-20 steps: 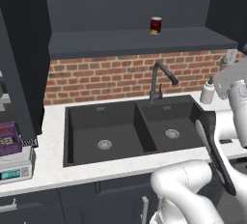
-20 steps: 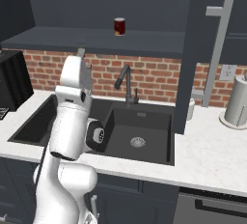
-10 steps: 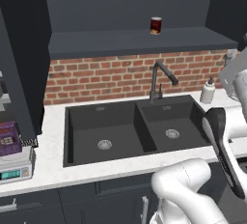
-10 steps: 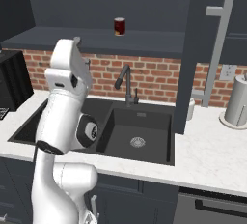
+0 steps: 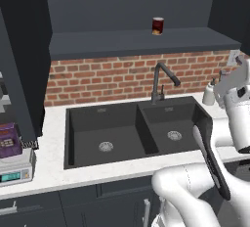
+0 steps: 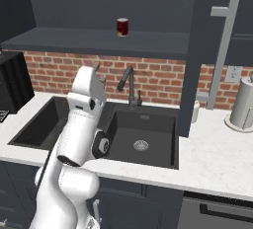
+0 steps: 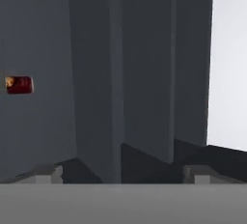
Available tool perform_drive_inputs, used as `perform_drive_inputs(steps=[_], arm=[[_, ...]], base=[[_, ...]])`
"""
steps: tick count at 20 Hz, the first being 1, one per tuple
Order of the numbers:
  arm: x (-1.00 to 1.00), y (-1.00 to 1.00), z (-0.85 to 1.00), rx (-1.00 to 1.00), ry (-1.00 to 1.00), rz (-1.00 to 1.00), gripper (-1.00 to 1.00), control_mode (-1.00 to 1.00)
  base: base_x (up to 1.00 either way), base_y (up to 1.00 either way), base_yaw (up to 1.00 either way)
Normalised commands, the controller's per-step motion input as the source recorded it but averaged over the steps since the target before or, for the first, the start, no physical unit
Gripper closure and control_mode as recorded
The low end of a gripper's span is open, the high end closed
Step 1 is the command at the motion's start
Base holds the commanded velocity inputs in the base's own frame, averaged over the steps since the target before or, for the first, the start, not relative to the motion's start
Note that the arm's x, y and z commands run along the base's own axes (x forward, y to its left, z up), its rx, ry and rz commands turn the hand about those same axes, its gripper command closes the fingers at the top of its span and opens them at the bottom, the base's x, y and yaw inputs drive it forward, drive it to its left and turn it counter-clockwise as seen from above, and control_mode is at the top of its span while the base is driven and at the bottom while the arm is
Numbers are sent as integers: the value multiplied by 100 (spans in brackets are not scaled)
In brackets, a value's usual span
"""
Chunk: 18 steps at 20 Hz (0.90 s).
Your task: Pick the cereal and place it on the digital scale for weighing, and close the cabinet.
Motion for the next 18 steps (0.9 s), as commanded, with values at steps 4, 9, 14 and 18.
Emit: perform_drive_inputs(steps=[4, 9, 14, 18], arm=[[-98, -80, 4, 0, 1, -8, -100, -100], [-93, -76, 23, 0, 6, -7, -100, -100], [-87, -74, 27, 0, 12, -7, -100, -100], [-79, -68, 34, 0, 18, -7, -100, -100]], base=[[0, 0, 0], [0, 0, 0], [0, 0, 0], [0, 0, 0]])
